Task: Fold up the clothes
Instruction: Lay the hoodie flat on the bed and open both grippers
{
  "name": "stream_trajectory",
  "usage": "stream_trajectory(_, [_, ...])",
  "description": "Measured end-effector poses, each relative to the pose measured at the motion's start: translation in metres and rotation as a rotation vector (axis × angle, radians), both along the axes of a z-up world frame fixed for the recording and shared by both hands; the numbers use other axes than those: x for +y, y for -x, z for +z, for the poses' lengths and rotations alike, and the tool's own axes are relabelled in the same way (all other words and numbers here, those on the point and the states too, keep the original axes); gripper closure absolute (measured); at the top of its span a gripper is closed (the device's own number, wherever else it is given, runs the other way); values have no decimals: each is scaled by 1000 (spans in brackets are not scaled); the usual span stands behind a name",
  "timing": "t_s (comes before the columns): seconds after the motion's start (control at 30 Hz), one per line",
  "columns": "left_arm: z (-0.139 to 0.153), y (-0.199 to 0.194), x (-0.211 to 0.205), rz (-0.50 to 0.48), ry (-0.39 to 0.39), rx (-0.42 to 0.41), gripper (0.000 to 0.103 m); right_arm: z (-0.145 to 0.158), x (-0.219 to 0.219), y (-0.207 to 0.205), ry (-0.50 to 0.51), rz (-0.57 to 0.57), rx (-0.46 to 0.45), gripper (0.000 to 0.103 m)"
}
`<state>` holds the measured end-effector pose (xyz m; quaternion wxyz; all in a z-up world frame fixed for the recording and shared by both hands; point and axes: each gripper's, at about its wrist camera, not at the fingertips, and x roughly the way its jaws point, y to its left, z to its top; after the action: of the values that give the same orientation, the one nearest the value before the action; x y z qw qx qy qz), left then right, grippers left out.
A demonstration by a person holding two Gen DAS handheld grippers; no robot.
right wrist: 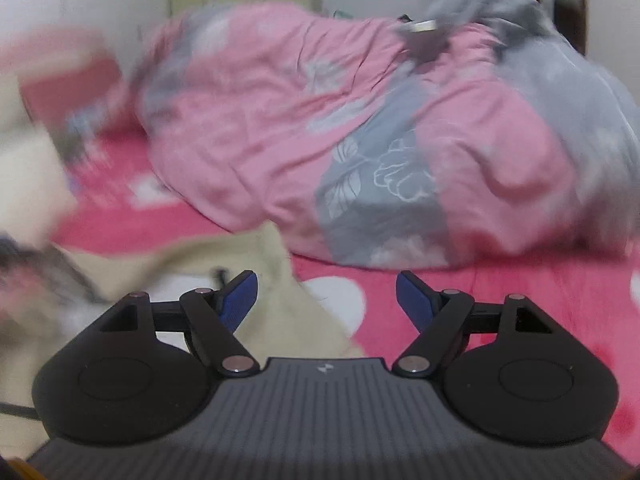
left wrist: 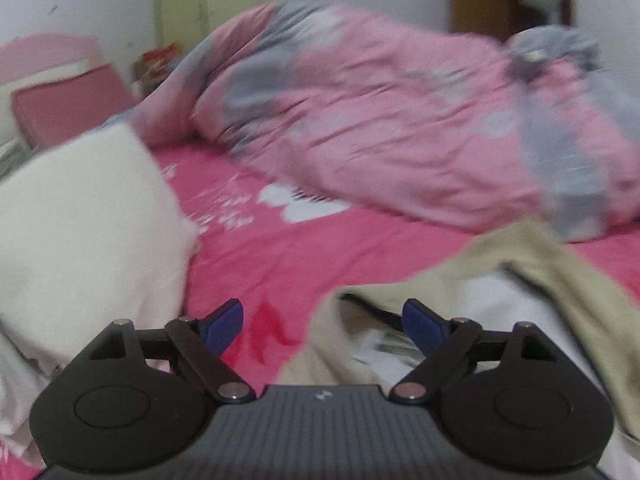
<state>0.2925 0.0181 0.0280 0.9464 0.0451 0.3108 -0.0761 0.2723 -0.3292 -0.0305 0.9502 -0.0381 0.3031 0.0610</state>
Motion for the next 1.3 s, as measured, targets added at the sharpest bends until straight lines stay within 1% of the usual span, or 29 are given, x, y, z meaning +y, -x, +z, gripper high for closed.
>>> stream_trajectory(0.07, [15,38,-5,-80,25,-8,13,10,-9,32,-83,6,1,27])
stream_trajectory(0.13, [23,79,-13,-143,54,-7,11,21,-17,63,-165,11,2,27])
stream_trajectory(0.17, [21,98,-18,-165,71,1,11,26,-22,79,-207,14,3,27])
stream_trajectory(0.33, [-16,169,-43,-216,133,67,12,50,-41,157,-406,29,8,28])
stream_trajectory(0.4, [-38,181,-52,-217,141,82,13,27,-16,174,-367,50,50,29])
stream_trajectory(0.47, [-55,189,-57,-192,144,102,17,3,7,180,-340,83,86,31])
stream_trajectory(0.5, [-63,192,-58,-175,144,112,19,-9,20,178,-306,90,104,35])
stream_trajectory(0.53, [-70,195,-60,-158,144,122,22,-20,33,175,-229,88,108,40])
stream_trajectory(0.57, [-77,198,-61,-141,144,130,23,-31,46,172,-154,85,114,43])
stream_trajectory(0.6, [-80,200,-60,-126,141,131,23,-43,55,165,-86,78,140,54])
stream_trajectory(0.63, [-82,201,-58,-119,139,129,23,-53,58,161,-54,67,168,76])
stream_trajectory(0.67, [-82,203,-56,-112,134,125,23,-62,59,157,-29,55,191,85])
stream_trajectory(0.7, [-82,205,-53,-109,124,115,23,-61,53,157,-52,43,186,94])
stream_trajectory(0.73, [-82,205,-50,-105,114,109,23,-60,47,158,-76,29,179,99])
stream_trajectory(0.77, [-82,205,-48,-99,105,105,23,-54,39,159,-98,5,161,100])
stream_trajectory(0.83, [-82,201,-43,-83,108,112,24,-36,22,163,-61,-57,78,100])
stream_trajectory(0.9, [-82,197,-39,-73,119,115,26,-17,1,159,0,-128,-5,100])
stream_trajectory(1.03, [-84,193,-42,-74,106,116,26,21,-47,127,91,-246,-124,100])
stream_trajectory(1.13, [-87,192,-48,-81,72,120,26,42,-74,92,159,-317,-194,100])
stream_trajectory(1.23, [-90,192,-53,-84,40,127,26,45,-105,54,197,-400,-224,100])
stream_trajectory(1.3, [-91,193,-55,-85,23,129,26,36,-131,28,156,-465,-196,100])
